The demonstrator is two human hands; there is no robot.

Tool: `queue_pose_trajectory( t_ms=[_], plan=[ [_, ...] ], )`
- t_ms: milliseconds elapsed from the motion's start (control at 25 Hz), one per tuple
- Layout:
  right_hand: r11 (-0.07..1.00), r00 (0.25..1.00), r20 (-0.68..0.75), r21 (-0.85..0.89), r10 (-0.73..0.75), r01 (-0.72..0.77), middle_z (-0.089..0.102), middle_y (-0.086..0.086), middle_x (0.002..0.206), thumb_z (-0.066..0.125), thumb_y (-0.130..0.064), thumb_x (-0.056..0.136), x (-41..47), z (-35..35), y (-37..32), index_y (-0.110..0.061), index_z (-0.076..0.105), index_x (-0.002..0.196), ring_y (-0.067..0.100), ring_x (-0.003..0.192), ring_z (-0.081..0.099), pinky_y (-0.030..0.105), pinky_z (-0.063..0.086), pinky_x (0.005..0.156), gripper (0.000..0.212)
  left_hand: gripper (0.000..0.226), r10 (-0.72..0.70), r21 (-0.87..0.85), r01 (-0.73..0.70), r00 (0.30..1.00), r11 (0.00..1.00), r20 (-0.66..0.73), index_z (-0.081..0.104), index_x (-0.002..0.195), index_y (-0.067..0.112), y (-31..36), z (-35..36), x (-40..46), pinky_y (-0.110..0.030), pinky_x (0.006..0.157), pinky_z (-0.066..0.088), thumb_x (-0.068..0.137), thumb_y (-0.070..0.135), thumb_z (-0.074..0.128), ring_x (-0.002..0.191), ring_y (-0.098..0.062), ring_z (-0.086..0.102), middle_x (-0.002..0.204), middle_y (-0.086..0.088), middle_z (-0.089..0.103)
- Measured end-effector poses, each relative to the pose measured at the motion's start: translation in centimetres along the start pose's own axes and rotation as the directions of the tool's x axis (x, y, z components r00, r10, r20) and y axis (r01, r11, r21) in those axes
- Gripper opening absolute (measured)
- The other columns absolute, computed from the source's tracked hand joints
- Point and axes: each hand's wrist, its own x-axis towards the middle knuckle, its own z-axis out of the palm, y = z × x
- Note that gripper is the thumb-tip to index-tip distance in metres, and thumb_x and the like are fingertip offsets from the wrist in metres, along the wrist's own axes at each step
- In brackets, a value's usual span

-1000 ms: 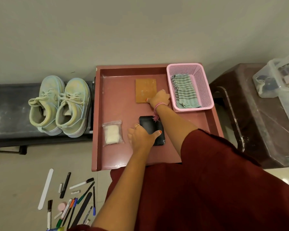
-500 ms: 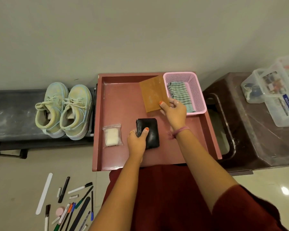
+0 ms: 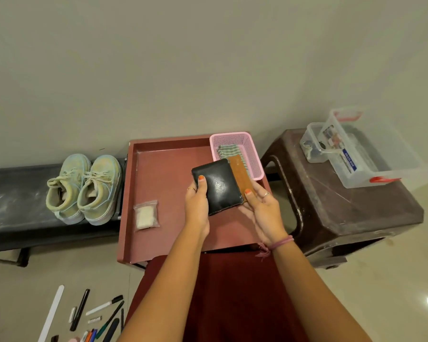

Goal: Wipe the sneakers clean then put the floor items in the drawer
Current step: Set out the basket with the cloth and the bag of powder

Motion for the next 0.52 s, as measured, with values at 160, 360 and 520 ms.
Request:
queue_pose_trajectory(
  t_ms=[160, 360, 520],
  plan=[
    [0.997, 0.999, 0.048, 0.076, 0.011, -0.014, 0.066, 0.008, 0.119, 0.043, -0.010, 0.099, -1.4, -1.8, -2.8, -0.018, 0.055, 0.130, 0.021, 0.105, 0.066, 0.033, 0.057, 0.083, 0.034, 0.029, 0.022, 0.022, -0.023, 0.998, 0.999, 0.052, 0.055, 0.125, 0.025, 0.3, 3.6, -1.7, -0.028, 0.077, 0.054, 0.102, 0.036, 0.041, 0.103, -0.012, 0.064, 0.116, 0.005, 0.066],
    [0.988, 1.000, 0.028, 0.153, -0.006, 0.002, 0.065, 0.013, 0.120, 0.042, -0.025, 0.100, -2.9, -4.4, -6.1, -0.009, 0.053, 0.129, 0.025, 0.111, 0.063, 0.039, 0.053, 0.093, 0.036, 0.029, -0.051, -0.016, 0.052, 0.995, 0.999, 0.086, 0.053, 0.126, 0.022, 0.2, 8.9, -2.9, -0.035, 0.087, 0.055, 0.104, 0.032, 0.038, 0.106, -0.019, 0.062, 0.118, 0.000, 0.064],
    [0.991, 0.991, -0.043, 0.049, -0.126, 0.128, 0.065, 0.002, 0.120, 0.062, -0.010, 0.088, -3.1, -7.6, -8.5, -0.023, 0.042, 0.135, 0.015, 0.109, 0.064, 0.031, 0.055, 0.087, 0.052, 0.031, -0.024, 0.045, 0.017, 0.987, 0.999, 0.158, 0.053, 0.129, 0.021, -0.3, 14.2, -3.4, -0.039, 0.094, 0.052, 0.103, 0.031, 0.039, 0.107, -0.020, 0.062, 0.118, 0.000, 0.063]
  ],
)
